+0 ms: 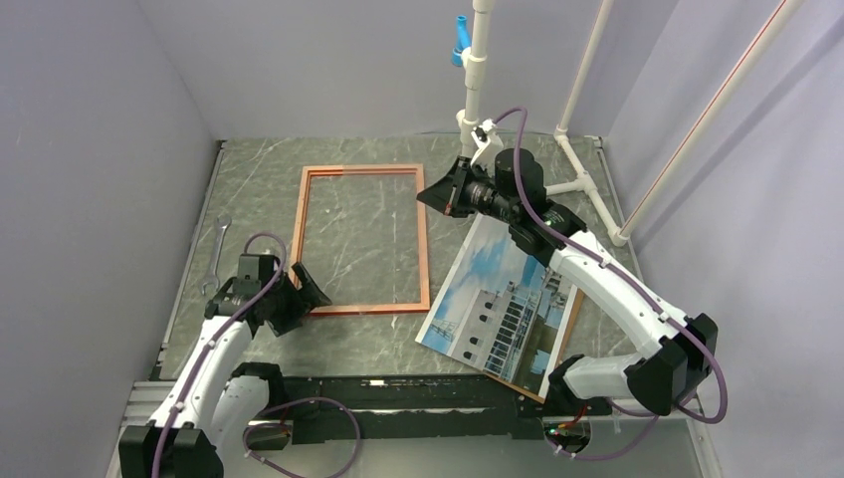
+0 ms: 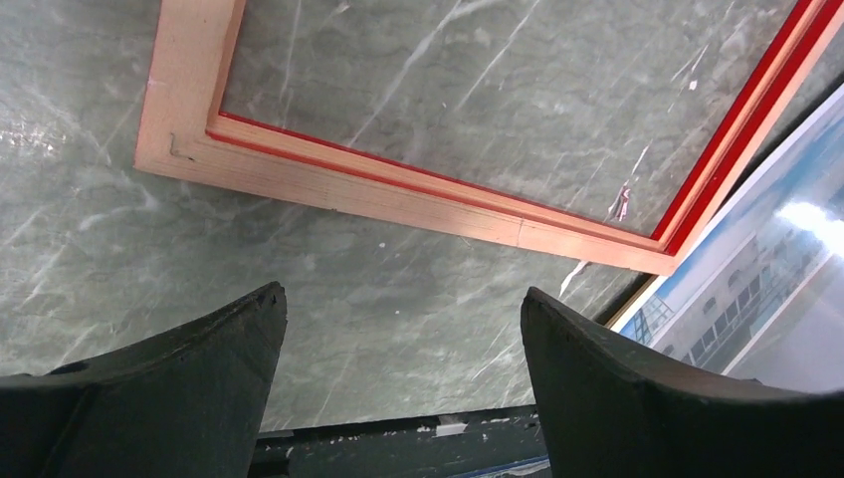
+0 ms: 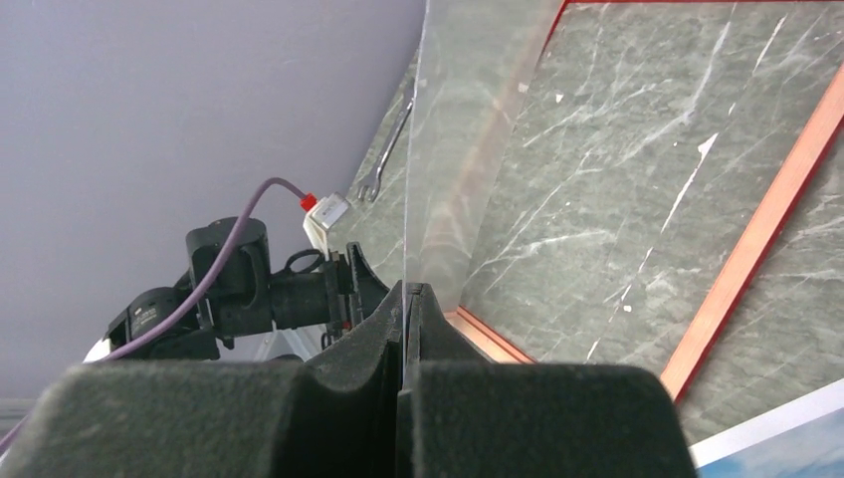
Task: Put the photo into the frame
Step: Place the photo frame item in the photo frame.
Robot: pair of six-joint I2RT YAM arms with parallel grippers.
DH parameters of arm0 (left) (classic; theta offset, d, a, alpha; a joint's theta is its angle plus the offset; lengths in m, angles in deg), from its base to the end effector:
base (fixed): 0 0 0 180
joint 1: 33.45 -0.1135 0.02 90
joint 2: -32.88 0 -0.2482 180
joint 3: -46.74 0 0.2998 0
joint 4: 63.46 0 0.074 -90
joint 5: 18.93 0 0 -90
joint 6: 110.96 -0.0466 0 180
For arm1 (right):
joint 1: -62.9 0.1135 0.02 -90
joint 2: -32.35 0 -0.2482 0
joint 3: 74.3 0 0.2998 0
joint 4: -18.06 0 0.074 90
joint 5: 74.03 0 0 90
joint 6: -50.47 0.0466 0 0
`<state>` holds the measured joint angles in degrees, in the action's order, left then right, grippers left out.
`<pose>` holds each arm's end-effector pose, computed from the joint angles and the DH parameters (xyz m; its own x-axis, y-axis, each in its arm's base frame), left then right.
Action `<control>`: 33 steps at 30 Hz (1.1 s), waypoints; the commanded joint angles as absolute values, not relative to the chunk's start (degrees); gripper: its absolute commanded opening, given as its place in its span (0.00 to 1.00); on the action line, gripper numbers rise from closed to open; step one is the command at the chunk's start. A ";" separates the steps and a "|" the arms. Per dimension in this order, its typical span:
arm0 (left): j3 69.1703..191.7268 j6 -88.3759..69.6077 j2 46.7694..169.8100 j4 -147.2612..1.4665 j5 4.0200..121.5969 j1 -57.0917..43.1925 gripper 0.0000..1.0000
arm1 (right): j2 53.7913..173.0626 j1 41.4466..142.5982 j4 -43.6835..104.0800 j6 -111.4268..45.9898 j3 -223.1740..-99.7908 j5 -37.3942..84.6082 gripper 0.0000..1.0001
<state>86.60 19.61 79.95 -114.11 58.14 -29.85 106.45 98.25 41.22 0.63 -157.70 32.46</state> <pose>0.2108 -0.0237 0.1565 -0.7590 -0.5874 -0.2809 -0.4129 0.7678 -0.4899 0.2885 0.2209 0.3722 -0.6521 0.2956 -0.6981 -0.4698 0.5652 0.6781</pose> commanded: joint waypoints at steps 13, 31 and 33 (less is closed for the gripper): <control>88.87 18.74 79.09 -114.69 63.24 -32.66 0.77 | 108.46 98.62 24.69 -4.21 -157.02 32.93 0.00; 107.98 4.83 85.60 -124.27 74.23 -32.77 0.77 | 122.70 102.74 17.72 11.96 -157.72 19.96 0.00; 110.22 2.48 87.31 -124.70 74.54 -32.91 0.77 | 124.73 103.17 16.32 13.51 -157.56 20.48 0.00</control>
<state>105.39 9.52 85.42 -122.18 72.87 -32.50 123.28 102.10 24.87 8.21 -157.64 22.69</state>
